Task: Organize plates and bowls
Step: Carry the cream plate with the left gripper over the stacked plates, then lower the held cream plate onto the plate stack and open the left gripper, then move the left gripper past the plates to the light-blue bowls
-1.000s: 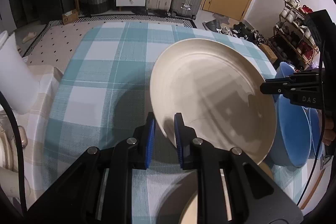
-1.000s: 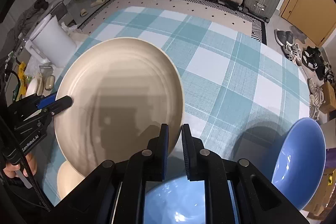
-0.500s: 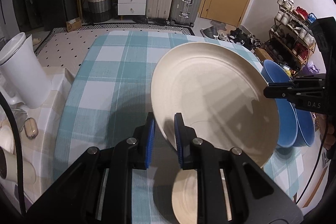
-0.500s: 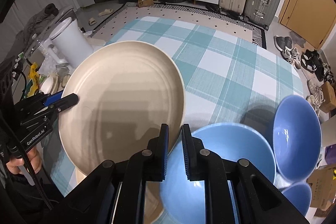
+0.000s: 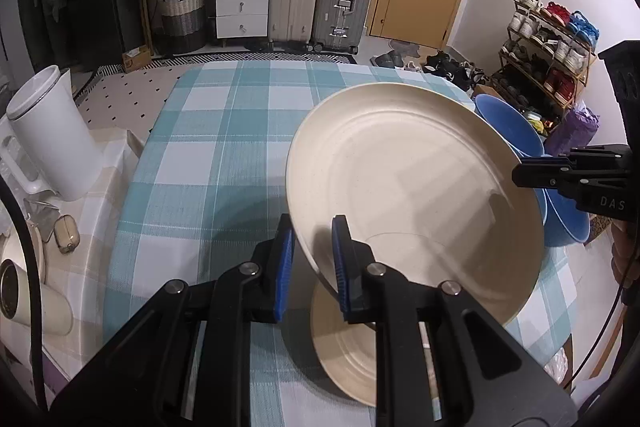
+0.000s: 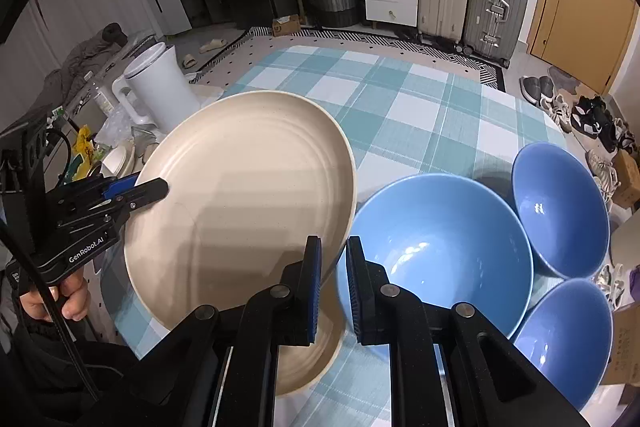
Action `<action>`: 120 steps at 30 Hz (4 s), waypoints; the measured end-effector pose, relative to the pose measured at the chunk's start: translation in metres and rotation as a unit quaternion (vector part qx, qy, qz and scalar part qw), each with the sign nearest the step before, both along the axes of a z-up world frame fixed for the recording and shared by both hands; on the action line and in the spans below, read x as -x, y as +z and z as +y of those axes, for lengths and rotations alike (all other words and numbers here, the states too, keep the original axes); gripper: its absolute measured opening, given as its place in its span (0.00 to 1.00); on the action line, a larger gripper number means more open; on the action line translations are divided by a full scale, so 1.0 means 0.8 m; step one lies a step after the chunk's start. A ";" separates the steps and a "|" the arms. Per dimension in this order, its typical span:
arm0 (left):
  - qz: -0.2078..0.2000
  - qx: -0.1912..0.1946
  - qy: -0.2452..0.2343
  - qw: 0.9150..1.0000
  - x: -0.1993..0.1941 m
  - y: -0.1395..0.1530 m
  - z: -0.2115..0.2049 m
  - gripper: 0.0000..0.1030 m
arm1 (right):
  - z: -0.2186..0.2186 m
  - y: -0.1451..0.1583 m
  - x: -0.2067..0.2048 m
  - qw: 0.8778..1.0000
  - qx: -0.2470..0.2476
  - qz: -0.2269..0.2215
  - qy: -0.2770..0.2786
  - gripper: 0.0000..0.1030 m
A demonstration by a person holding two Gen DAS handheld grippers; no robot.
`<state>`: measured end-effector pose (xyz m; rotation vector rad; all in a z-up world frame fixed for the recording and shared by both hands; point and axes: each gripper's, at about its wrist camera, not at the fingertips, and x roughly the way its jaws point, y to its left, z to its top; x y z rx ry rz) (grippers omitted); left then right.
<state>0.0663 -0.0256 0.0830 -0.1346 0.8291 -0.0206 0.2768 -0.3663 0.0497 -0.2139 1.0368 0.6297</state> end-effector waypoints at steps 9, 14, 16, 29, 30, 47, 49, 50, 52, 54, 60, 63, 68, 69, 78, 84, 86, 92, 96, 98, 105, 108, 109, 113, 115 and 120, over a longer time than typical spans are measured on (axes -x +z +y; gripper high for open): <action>0.002 -0.001 -0.010 1.000 0.038 -0.013 -0.006 0.15 | -0.013 -0.013 0.038 1.000 -0.022 0.002 -0.009 0.13; 0.007 -0.003 -0.013 1.000 0.047 -0.028 -0.006 0.15 | -0.017 -0.022 0.049 0.999 -0.036 0.004 -0.015 0.13; 0.009 -0.003 -0.014 1.000 0.051 -0.034 -0.006 0.15 | -0.019 -0.027 0.055 0.999 -0.039 0.002 -0.015 0.13; 0.013 -0.029 -0.033 0.999 0.057 -0.070 -0.024 0.15 | -0.037 -0.064 0.080 0.998 -0.047 0.013 -0.041 0.13; 0.013 -0.030 -0.033 0.999 0.056 -0.072 -0.025 0.15 | -0.038 -0.066 0.082 0.998 -0.048 0.013 -0.042 0.13; 0.028 -0.041 -0.036 0.998 0.045 -0.115 -0.029 0.15 | -0.042 -0.102 0.095 0.997 -0.048 0.029 -0.057 0.13; 0.029 -0.041 -0.039 0.998 0.046 -0.117 -0.030 0.15 | -0.042 -0.105 0.095 0.997 -0.045 0.030 -0.059 0.13; 0.029 -0.042 -0.039 0.998 0.045 -0.118 -0.031 0.15 | -0.042 -0.107 0.095 0.997 -0.043 0.029 -0.060 0.13; 0.027 -0.052 -0.042 0.997 0.045 -0.120 -0.033 0.15 | -0.040 -0.110 0.096 0.997 -0.041 0.030 -0.061 0.13; 0.024 -0.060 -0.042 0.997 0.046 -0.121 -0.036 0.15 | -0.039 -0.112 0.097 0.997 -0.038 0.030 -0.063 0.13; 0.021 -0.093 -0.040 0.995 0.043 -0.127 -0.046 0.16 | -0.032 -0.119 0.102 0.998 -0.020 0.021 -0.064 0.13; 0.020 -0.108 -0.041 0.993 0.043 -0.129 -0.051 0.17 | -0.028 -0.122 0.104 0.998 -0.010 0.018 -0.065 0.13; 0.018 -0.126 -0.037 0.991 0.043 -0.133 -0.057 0.18 | -0.025 -0.125 0.105 0.998 0.002 0.014 -0.068 0.14; 0.018 -0.131 -0.036 0.991 0.043 -0.134 -0.059 0.19 | -0.026 -0.125 0.104 0.997 0.002 0.015 -0.069 0.14; 0.020 -0.141 -0.035 0.989 0.042 -0.141 -0.064 0.23 | -0.025 -0.130 0.106 0.998 0.013 0.010 -0.068 0.14; 0.019 -0.138 -0.041 0.989 0.043 -0.142 -0.063 0.27 | -0.032 -0.135 0.105 0.997 0.007 0.013 -0.069 0.14; 0.019 -0.132 -0.044 0.990 0.043 -0.142 -0.062 0.29 | -0.033 -0.135 0.104 0.997 0.003 0.016 -0.069 0.14; 0.026 -0.107 -0.052 0.993 0.044 -0.142 -0.057 0.36 | -0.038 -0.135 0.105 0.998 -0.005 0.017 -0.068 0.14; 0.031 -0.078 -0.055 0.995 0.044 -0.141 -0.049 0.39 | -0.047 -0.138 0.105 0.997 -0.018 0.020 -0.073 0.18; 0.028 -0.066 -0.052 0.996 0.045 -0.138 -0.044 0.43 | -0.051 -0.138 0.106 0.997 -0.028 0.020 -0.075 0.22; 0.005 -0.034 -0.058 0.998 0.053 -0.121 -0.036 0.68 | -0.065 -0.138 0.115 0.996 -0.051 0.008 -0.077 0.36; -0.005 -0.018 -0.072 0.997 0.058 -0.111 -0.040 0.76 | -0.076 -0.134 0.122 0.994 -0.072 0.000 -0.080 0.62; -0.009 -0.010 -0.076 0.997 0.060 -0.107 -0.041 0.76 | -0.081 -0.131 0.125 0.993 -0.084 -0.006 -0.083 0.71; -0.015 0.020 -0.088 0.996 0.061 -0.094 -0.045 0.83 | -0.099 -0.118 0.138 0.987 -0.125 -0.025 -0.093 0.92; -0.021 0.035 -0.089 0.995 0.061 -0.086 -0.046 0.92 | -0.105 -0.110 0.145 0.986 -0.133 -0.042 -0.095 0.96; -0.037 0.046 -0.092 0.994 0.064 -0.065 -0.054 0.99 | -0.118 -0.087 0.160 0.981 -0.143 -0.085 -0.099 0.96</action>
